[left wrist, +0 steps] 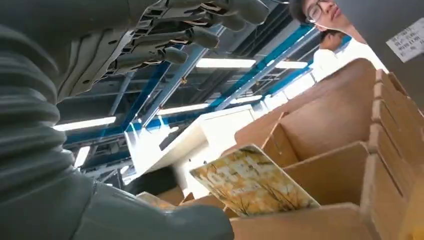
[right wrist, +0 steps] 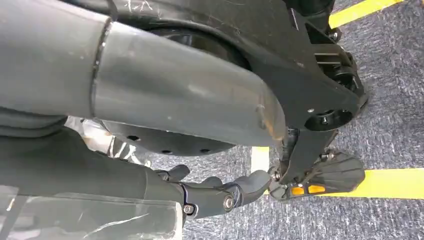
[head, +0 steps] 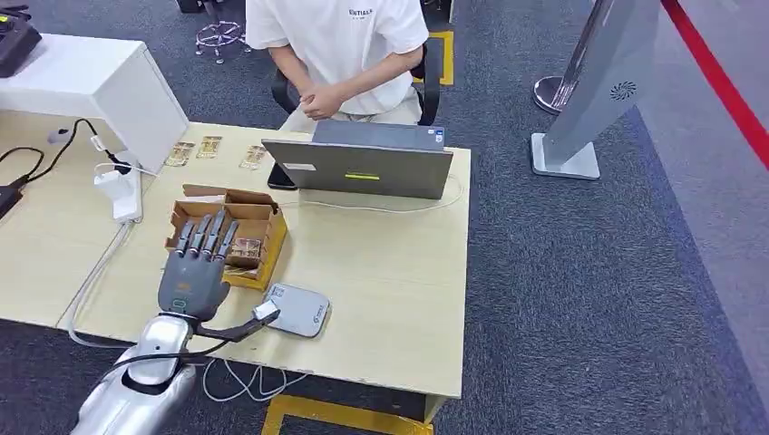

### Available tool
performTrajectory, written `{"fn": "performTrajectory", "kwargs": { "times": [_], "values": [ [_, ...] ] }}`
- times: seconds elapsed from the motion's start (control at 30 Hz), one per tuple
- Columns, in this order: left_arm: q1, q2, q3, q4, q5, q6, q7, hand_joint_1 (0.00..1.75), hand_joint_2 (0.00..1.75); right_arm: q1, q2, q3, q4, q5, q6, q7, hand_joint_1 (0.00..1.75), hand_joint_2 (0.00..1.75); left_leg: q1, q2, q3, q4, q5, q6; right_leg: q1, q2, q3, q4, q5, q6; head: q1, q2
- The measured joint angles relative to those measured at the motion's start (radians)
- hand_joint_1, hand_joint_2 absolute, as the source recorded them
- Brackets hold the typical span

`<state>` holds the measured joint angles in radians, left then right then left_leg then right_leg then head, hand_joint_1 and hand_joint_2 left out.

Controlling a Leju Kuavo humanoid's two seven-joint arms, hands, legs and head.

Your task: Pass the card to the sensor for recognition and then transmit it.

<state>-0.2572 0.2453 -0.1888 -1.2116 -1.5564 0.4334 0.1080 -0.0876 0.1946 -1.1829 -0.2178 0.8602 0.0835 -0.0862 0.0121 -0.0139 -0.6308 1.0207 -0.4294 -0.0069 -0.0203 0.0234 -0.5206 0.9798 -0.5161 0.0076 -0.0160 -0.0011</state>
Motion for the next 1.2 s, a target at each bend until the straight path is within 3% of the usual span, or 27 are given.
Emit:
{"fn": "performTrajectory", "kwargs": {
  "times": [0.23, 0.27, 0.57, 0.6, 1.2],
  "values": [
    [-0.022, -0.011, 0.000, 0.036, -0.011, 0.039, 0.005, 0.00, 1.75, 0.000, 0.000, 0.000, 0.000, 0.006, 0.000, 0.002, 0.00, 0.00, 0.000, 0.000, 0.000, 0.000, 0.000, 0.000, 0.000, 0.000, 0.000, 0.000, 0.000, 0.000, 0.000, 0.000],
    [-0.025, -0.013, 0.000, 0.042, -0.011, 0.045, 0.006, 0.49, 1.75, 0.000, 0.000, 0.000, 0.000, 0.006, 0.000, 0.002, 0.00, 0.00, 0.000, 0.000, 0.000, 0.000, 0.000, 0.000, 0.000, 0.000, 0.000, 0.000, 0.000, 0.000, 0.000, 0.000],
    [-0.030, -0.023, 0.000, 0.068, -0.011, 0.067, 0.006, 0.49, 1.75, -0.001, 0.000, 0.000, 0.000, 0.009, 0.000, 0.002, 0.00, 0.00, 0.000, 0.000, 0.000, 0.000, 0.000, 0.000, 0.000, 0.000, 0.000, 0.000, 0.000, 0.000, 0.000, 0.000],
    [-0.030, -0.023, 0.000, 0.070, -0.011, 0.067, 0.005, 1.75, 1.75, -0.001, 0.000, 0.000, 0.000, 0.009, 0.000, 0.002, 0.00, 0.00, 0.000, 0.000, 0.000, 0.000, 0.000, 0.000, 0.000, 0.000, 0.000, 0.000, 0.000, 0.000, 0.000, 0.000],
    [-0.038, -0.024, 0.000, 0.082, 0.035, 0.014, -0.034, 1.75, 1.75, 0.000, 0.000, 0.000, 0.000, 0.000, 0.000, 0.002, 0.00, 0.00, 0.000, 0.000, 0.000, 0.000, 0.000, 0.000, 0.000, 0.000, 0.000, 0.000, 0.000, 0.000, 0.000, 0.000]
  ]
}}
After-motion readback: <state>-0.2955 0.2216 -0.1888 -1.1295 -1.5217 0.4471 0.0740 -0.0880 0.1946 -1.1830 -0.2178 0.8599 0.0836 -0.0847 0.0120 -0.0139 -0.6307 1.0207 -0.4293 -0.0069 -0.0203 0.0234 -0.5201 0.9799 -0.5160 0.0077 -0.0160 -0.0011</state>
